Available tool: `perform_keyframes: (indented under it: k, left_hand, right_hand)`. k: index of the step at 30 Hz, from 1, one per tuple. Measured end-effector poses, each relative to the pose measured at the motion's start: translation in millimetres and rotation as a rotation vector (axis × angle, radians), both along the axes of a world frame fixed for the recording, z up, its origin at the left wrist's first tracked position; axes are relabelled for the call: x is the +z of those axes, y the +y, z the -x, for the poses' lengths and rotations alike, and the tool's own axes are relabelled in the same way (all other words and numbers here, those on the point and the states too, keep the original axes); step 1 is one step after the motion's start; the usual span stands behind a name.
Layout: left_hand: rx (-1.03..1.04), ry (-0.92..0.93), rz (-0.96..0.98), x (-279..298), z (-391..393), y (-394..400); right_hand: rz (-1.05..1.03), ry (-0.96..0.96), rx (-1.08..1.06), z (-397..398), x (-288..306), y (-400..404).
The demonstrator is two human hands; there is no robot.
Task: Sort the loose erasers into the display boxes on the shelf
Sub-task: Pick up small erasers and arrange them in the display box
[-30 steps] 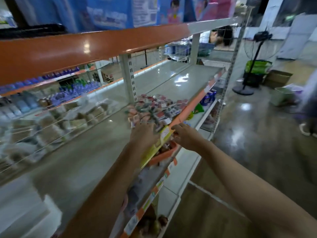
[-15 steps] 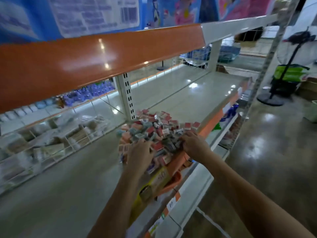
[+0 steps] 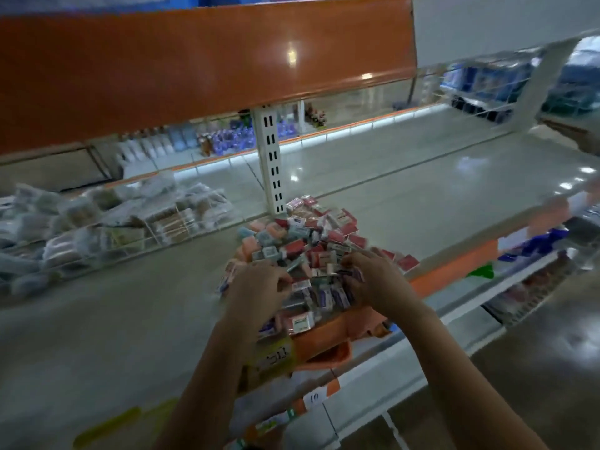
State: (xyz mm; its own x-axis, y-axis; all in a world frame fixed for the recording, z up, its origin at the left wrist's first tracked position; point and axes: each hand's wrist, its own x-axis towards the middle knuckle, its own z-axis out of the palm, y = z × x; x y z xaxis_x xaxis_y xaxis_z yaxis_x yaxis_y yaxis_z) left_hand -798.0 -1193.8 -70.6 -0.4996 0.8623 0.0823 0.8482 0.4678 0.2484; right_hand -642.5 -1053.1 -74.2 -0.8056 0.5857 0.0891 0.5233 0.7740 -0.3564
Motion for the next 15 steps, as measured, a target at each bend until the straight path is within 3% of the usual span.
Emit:
perform_keyframes:
  k: [15]
  left_hand:
    - [0.222,0.106,0.045,-5,-36,8]
  right_hand:
    - [0.065,0.070,0.300,-13,-6,20]
